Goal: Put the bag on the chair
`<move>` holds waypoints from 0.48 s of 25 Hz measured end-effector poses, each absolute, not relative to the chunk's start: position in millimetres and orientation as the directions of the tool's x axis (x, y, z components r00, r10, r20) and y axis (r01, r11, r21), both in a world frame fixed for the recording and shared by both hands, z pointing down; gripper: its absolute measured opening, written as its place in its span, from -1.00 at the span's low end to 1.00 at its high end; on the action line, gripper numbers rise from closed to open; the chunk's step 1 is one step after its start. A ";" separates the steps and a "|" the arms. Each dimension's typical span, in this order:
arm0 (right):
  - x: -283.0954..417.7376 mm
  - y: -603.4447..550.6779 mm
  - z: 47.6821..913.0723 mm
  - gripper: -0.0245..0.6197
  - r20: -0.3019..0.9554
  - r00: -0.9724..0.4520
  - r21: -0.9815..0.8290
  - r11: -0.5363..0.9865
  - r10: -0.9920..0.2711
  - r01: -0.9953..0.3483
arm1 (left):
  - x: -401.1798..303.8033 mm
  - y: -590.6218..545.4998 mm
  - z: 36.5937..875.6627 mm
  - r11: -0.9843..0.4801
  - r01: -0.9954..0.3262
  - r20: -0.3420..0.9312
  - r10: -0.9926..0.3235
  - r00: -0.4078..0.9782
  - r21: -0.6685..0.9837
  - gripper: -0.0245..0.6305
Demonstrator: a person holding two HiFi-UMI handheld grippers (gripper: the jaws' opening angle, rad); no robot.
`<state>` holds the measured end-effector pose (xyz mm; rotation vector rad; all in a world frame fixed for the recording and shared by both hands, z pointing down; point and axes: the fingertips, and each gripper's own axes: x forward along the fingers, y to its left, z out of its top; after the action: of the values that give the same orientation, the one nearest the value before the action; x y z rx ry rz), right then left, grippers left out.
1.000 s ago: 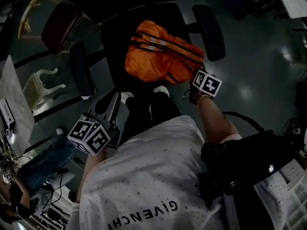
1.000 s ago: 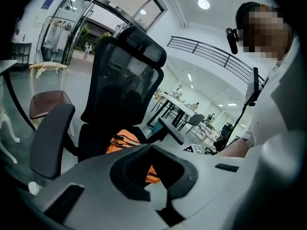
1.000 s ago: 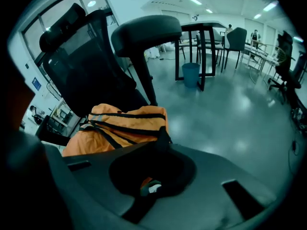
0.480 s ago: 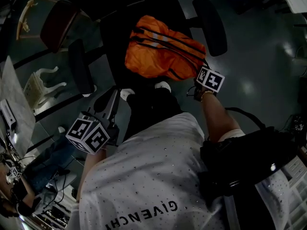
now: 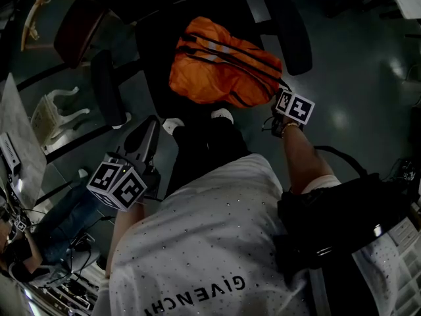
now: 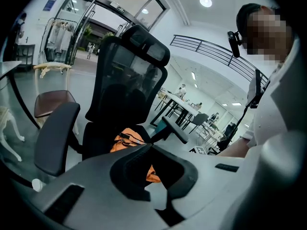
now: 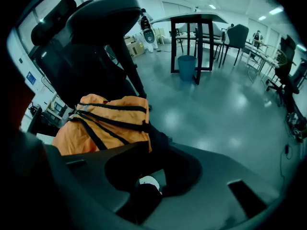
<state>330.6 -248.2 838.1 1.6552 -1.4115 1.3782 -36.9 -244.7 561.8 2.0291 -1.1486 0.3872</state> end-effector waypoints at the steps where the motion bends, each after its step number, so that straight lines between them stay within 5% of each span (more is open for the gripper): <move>1: 327.7 -247.9 839.3 -0.64 0.924 -0.104 -0.217 -0.280 -0.369 -0.935 | -37.7 -244.4 562.0 -0.304 -0.831 0.583 -0.601 0.547 0.466 -0.94; 12: 311.4 -257.1 823.0 -0.25 0.811 -0.230 -0.468 -0.360 -0.537 -0.807 | -35.1 -240.4 561.4 -0.315 -0.809 0.572 -0.583 0.577 0.496 -0.94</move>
<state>311.4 -257.1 823.0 1.7767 -1.6131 1.6258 -35.1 -240.4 561.4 2.0277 -1.1093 0.3685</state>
